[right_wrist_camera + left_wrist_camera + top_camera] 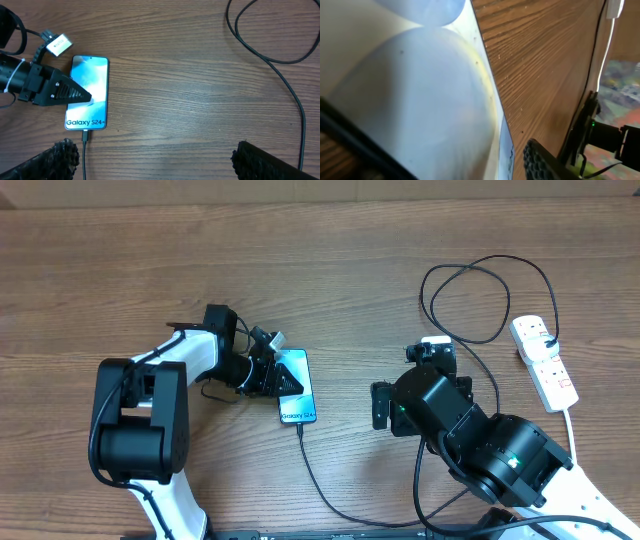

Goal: Plug charger to phone and switch on socket

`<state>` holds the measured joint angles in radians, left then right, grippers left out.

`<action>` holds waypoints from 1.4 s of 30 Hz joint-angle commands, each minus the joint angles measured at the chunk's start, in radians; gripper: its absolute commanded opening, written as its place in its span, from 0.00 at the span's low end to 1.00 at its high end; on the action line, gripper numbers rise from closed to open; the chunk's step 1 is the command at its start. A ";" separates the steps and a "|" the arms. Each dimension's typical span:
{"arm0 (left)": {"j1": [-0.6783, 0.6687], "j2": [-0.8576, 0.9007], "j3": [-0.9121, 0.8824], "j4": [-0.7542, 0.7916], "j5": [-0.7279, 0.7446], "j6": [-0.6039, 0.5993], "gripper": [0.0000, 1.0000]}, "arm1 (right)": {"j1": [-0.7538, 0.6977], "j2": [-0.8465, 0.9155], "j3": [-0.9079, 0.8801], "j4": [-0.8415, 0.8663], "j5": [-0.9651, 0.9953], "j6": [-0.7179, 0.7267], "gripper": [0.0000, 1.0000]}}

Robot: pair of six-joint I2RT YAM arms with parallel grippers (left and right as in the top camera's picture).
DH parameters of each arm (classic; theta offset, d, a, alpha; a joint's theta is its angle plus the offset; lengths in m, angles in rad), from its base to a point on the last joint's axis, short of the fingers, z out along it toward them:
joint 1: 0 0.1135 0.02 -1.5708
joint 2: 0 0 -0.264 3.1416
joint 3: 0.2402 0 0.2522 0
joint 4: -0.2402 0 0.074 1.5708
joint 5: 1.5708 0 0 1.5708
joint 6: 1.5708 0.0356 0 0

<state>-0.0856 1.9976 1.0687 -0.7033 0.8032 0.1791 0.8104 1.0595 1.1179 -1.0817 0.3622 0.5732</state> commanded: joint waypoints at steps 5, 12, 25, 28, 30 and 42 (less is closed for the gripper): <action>0.013 0.108 -0.056 0.048 -0.575 -0.116 0.54 | -0.004 -0.002 -0.005 0.006 0.000 0.007 1.00; 0.013 0.108 -0.056 0.044 -0.575 -0.174 0.56 | -0.004 -0.002 -0.005 0.005 0.000 0.007 1.00; 0.013 0.108 -0.056 0.046 -0.574 -0.430 0.61 | -0.004 -0.002 -0.005 0.003 0.000 0.007 1.00; 0.013 0.108 -0.056 0.046 -0.573 -0.482 0.62 | -0.004 -0.002 -0.005 0.003 0.000 0.007 1.00; 0.013 0.108 -0.056 0.047 -0.566 -0.489 0.63 | -0.004 -0.002 -0.005 0.002 0.000 0.007 1.00; 0.013 0.108 -0.056 0.082 -0.643 -0.418 0.71 | -0.004 -0.002 -0.005 0.002 0.000 0.007 1.00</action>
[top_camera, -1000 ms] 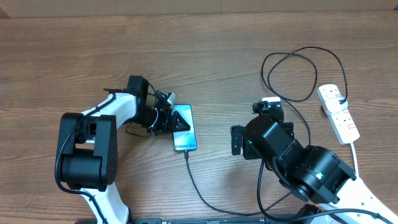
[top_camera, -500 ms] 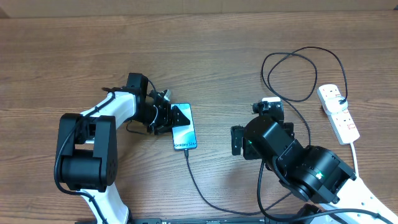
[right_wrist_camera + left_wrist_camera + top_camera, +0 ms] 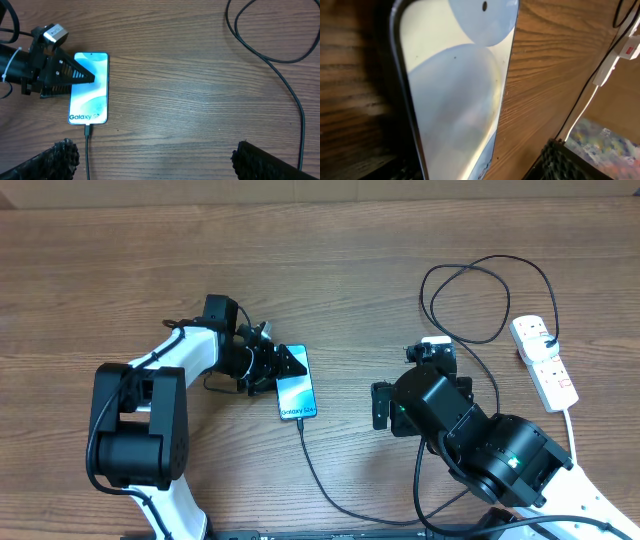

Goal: Plug charger to phone and switch on socket

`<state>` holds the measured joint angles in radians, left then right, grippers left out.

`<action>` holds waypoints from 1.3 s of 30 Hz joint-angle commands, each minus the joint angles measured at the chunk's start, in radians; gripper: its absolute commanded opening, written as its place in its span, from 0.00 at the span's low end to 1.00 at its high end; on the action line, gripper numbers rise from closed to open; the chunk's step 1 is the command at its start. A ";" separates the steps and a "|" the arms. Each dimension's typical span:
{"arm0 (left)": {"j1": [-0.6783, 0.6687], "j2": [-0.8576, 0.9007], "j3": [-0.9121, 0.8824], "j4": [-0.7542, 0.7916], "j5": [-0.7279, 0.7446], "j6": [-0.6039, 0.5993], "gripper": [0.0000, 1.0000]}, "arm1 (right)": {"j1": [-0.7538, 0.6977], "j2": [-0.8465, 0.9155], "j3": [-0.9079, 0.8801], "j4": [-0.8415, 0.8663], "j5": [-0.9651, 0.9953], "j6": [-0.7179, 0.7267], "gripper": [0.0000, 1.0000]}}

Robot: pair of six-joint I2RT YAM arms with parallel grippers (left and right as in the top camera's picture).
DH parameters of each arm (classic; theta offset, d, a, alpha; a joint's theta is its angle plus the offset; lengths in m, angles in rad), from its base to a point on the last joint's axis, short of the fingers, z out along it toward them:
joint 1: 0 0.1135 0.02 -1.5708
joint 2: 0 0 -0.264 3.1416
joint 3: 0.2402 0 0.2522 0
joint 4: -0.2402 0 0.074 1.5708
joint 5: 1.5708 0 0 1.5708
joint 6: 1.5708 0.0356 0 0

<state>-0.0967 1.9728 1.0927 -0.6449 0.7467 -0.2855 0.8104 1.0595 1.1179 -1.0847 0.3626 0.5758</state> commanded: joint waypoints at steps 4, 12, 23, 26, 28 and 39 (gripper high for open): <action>0.024 0.133 -0.080 0.032 -0.628 0.047 0.73 | -0.004 -0.002 -0.005 0.006 -0.001 0.004 1.00; 0.024 0.133 -0.080 0.056 -0.616 0.033 0.72 | -0.004 -0.002 -0.005 0.006 -0.001 0.004 1.00; 0.025 0.130 -0.042 0.028 -0.620 0.035 0.70 | -0.004 0.000 -0.005 0.060 -0.102 0.004 1.00; 0.025 0.117 0.012 -0.030 -0.619 0.034 0.80 | -0.004 0.009 -0.005 0.070 -0.102 0.004 1.00; 0.025 0.099 0.059 -0.085 -0.620 0.035 0.81 | -0.004 0.018 -0.005 0.069 -0.102 0.004 0.99; 0.024 -0.291 0.256 -0.328 -0.624 0.035 0.85 | -0.014 0.089 -0.005 0.068 -0.098 0.005 0.77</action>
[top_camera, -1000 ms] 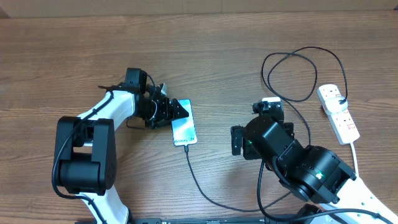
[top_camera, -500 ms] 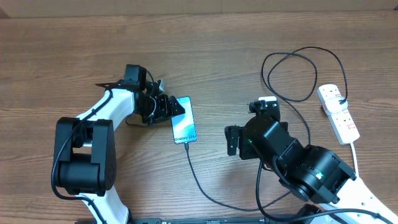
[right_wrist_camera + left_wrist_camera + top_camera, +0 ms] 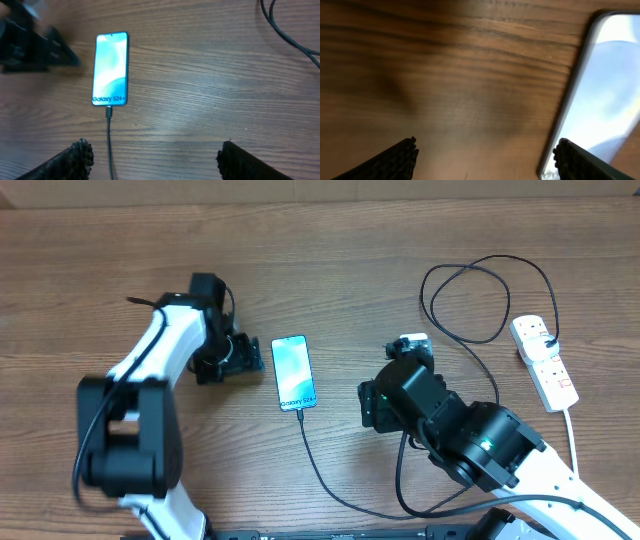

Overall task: Plug charger to phone and switch on socket
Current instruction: 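Release the phone and retract the left gripper toward the base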

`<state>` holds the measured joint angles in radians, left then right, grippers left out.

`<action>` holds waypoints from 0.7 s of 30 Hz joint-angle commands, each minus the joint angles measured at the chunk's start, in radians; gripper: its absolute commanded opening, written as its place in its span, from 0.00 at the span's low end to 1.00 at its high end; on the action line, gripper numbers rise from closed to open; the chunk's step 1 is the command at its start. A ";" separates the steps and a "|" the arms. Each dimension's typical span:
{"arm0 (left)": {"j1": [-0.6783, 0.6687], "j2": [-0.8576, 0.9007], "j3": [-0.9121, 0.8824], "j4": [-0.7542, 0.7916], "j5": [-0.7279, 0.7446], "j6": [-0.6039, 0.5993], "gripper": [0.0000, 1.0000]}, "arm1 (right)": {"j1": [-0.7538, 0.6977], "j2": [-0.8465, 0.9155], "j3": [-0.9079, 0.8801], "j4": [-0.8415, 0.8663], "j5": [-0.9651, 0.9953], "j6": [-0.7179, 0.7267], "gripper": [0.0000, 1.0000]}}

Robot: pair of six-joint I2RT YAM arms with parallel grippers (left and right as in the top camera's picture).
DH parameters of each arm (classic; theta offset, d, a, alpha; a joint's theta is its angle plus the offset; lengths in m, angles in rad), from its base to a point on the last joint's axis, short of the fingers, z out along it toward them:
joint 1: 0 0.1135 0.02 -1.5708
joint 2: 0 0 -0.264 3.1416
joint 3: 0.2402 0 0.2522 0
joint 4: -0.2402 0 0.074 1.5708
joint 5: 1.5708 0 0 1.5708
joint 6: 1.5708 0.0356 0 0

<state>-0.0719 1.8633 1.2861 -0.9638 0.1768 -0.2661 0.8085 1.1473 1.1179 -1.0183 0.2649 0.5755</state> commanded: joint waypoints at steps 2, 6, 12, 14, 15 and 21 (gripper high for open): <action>-0.001 -0.309 0.063 -0.019 -0.062 0.016 0.87 | -0.027 0.000 -0.005 -0.005 0.002 0.025 0.76; -0.002 -0.562 0.062 -0.052 -0.136 0.016 0.92 | -0.085 -0.001 -0.005 -0.031 0.004 0.061 0.73; -0.002 -0.850 0.048 -0.114 -0.210 0.015 0.99 | -0.192 -0.001 -0.005 -0.066 0.003 0.091 0.54; -0.002 -0.929 0.036 -0.138 -0.211 0.016 1.00 | -0.231 -0.001 -0.005 -0.077 0.003 0.106 0.52; -0.002 -0.966 0.028 -0.144 -0.211 0.016 1.00 | -0.252 -0.001 -0.005 -0.084 0.003 0.106 0.52; -0.002 -1.236 -0.072 -0.146 -0.255 0.014 1.00 | -0.366 -0.001 -0.005 -0.148 0.003 0.106 0.48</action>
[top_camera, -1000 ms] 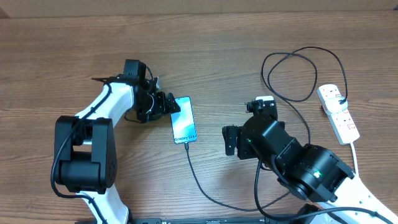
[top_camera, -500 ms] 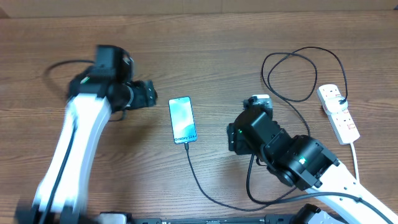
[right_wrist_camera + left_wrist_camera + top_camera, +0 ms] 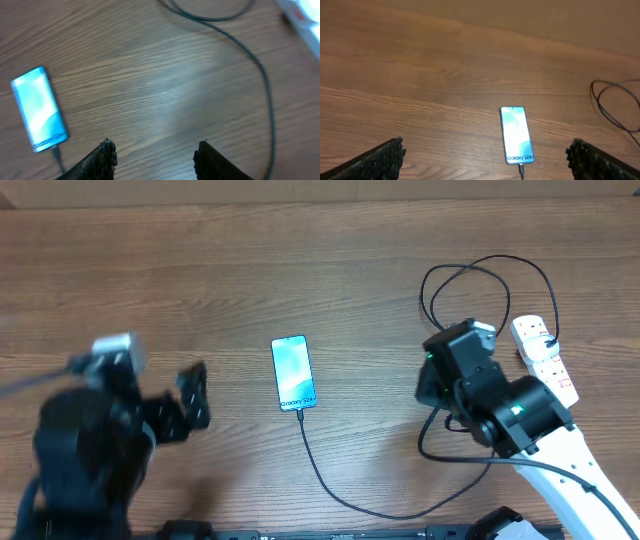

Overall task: Plug charger to phone and switch on socket
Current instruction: 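Release the phone and retract the left gripper toward the base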

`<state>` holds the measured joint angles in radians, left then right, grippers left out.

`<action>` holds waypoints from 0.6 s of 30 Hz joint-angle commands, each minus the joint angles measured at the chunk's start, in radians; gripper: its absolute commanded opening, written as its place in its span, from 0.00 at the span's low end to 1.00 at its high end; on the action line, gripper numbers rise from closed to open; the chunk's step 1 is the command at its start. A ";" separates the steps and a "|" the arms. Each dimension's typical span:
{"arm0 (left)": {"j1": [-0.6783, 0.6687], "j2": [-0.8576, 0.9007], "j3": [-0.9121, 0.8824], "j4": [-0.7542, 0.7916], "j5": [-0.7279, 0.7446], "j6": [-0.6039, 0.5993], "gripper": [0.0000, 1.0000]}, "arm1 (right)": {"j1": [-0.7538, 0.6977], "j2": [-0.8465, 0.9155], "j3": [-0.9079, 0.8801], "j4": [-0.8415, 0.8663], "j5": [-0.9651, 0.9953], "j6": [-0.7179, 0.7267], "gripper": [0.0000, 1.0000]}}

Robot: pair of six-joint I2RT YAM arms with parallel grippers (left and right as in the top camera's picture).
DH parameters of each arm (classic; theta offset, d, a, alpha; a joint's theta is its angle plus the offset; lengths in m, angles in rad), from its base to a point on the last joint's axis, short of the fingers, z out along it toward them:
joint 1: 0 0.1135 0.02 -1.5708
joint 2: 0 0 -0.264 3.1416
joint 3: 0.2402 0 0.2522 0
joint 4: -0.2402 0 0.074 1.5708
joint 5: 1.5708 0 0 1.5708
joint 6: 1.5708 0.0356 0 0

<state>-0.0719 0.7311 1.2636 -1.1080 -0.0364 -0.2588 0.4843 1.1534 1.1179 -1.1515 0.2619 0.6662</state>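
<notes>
The phone [image 3: 291,372] lies face up with its screen lit, mid-table, and the black charger cable [image 3: 318,478] is plugged into its near end. The plug [image 3: 521,168] also shows in the left wrist view. The white power strip [image 3: 545,361] lies at the right edge; its switch state cannot be made out. My left gripper [image 3: 487,162] is open and empty, high and well back from the phone [image 3: 516,134]. My right gripper [image 3: 155,161] is open and empty over bare wood between the phone [image 3: 40,116] and the power strip [image 3: 304,20].
The cable's slack forms a loop [image 3: 482,292] at the back right, beside the strip, and a run of the cable [image 3: 264,95] crosses the wood to the right of my right fingers. The left arm [image 3: 95,435] is blurred at the front left.
My left arm has gone from just left of the phone to the front left, higher up. My right arm has swung right, closer to the power strip, with its fingers less far apart.
My left gripper's tip lay on the phone, with the charger plugged in. It then sat at the phone's left edge, then clear of it and open. The phone ended up a little straighter. Now the left arm is far back and the right is near the strip.
</notes>
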 commanded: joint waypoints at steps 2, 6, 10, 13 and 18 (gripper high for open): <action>-0.001 -0.194 -0.090 -0.002 -0.040 -0.004 1.00 | -0.070 -0.007 -0.005 -0.039 0.006 0.015 0.43; -0.001 -0.361 -0.163 -0.002 -0.040 -0.004 1.00 | -0.120 -0.014 -0.005 -0.061 0.007 0.043 0.35; -0.001 -0.446 -0.202 -0.003 -0.043 -0.043 1.00 | -0.204 -0.026 -0.005 -0.089 0.028 0.140 0.22; -0.001 -0.447 -0.205 -0.003 -0.043 -0.060 0.99 | -0.312 -0.026 -0.005 -0.122 0.110 0.276 0.12; -0.001 -0.445 -0.212 0.002 -0.041 -0.060 1.00 | -0.510 -0.022 -0.005 -0.069 0.153 0.356 0.04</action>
<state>-0.0719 0.2852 1.0603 -1.1130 -0.0650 -0.2974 0.0532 1.1481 1.1179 -1.2465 0.3561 0.9295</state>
